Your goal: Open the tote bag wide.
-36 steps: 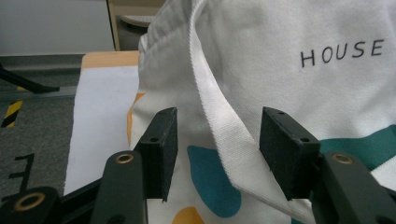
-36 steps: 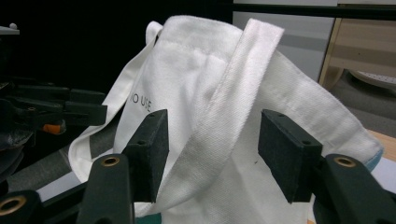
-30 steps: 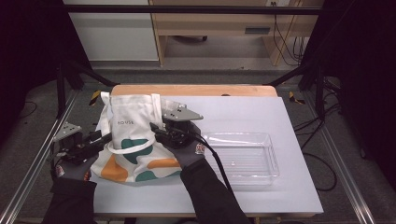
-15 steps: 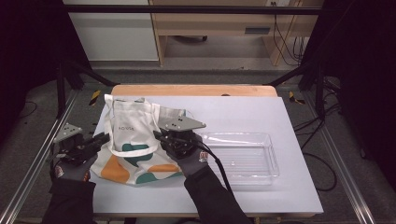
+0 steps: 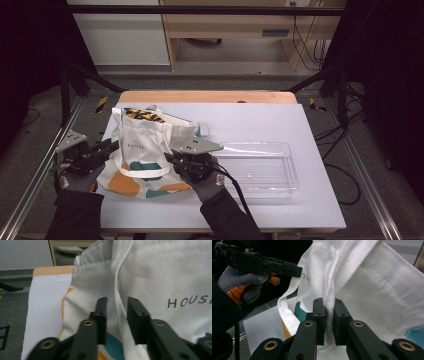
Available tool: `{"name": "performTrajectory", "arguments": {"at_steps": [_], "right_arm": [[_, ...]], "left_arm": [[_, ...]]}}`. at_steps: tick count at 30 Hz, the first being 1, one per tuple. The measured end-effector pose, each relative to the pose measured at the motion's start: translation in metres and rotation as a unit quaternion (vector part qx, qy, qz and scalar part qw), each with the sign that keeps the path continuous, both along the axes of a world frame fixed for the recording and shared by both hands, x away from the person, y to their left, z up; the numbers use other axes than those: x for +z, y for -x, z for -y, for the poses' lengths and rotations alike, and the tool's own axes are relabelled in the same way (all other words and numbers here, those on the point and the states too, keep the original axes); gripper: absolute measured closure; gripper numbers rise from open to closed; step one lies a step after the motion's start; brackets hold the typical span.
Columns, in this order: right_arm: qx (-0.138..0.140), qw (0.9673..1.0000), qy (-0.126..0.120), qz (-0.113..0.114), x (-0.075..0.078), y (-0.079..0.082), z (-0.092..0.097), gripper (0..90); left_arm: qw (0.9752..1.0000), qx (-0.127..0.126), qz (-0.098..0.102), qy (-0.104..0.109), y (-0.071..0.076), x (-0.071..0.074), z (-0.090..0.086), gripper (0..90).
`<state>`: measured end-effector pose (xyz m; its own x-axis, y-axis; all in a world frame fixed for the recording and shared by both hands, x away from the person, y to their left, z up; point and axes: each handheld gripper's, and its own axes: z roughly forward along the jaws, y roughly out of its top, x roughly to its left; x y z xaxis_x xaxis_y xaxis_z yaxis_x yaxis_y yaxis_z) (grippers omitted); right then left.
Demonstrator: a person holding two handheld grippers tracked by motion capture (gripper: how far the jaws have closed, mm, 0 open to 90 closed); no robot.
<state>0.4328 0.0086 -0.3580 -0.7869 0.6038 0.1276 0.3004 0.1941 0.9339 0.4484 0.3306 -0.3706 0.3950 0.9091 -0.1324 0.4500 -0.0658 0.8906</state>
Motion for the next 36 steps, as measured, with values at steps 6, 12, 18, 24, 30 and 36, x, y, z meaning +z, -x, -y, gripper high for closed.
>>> {"name": "performTrajectory", "arguments": {"at_steps": [6, 12, 18, 24, 30, 36], "right_arm": [[0.004, 1.0000, -0.002, -0.005, -0.004, 0.000, -0.001, 77.0], [-0.004, 0.9999, -0.011, 0.004, 0.007, -0.003, -0.004, 58.9], [-0.026, 0.9994, -0.015, 0.019, 0.022, -0.011, -0.012, 53.2], [-0.036, 0.9993, -0.005, 0.012, 0.022, -0.017, -0.014, 78.5], [-0.021, 0.9997, 0.004, 0.011, 0.015, -0.011, -0.007, 83.6], [-0.002, 0.9999, 0.001, 0.010, 0.009, 0.000, -0.003, 83.5]], "left_arm": [[0.9997, -0.014, -0.006, -0.017, 0.005, 0.000, 0.003, 88.1], [0.9994, -0.023, -0.004, -0.025, 0.015, 0.000, 0.003, 88.4], [0.9989, -0.031, -0.009, -0.033, 0.021, -0.005, 0.001, 88.3], [0.9987, -0.033, -0.017, -0.034, 0.018, -0.008, 0.001, 88.1], [0.9996, -0.020, 0.009, -0.017, 0.019, 0.004, -0.001, 63.5], [0.9992, -0.013, 0.037, -0.013, 0.016, 0.016, 0.002, 50.5]]}}
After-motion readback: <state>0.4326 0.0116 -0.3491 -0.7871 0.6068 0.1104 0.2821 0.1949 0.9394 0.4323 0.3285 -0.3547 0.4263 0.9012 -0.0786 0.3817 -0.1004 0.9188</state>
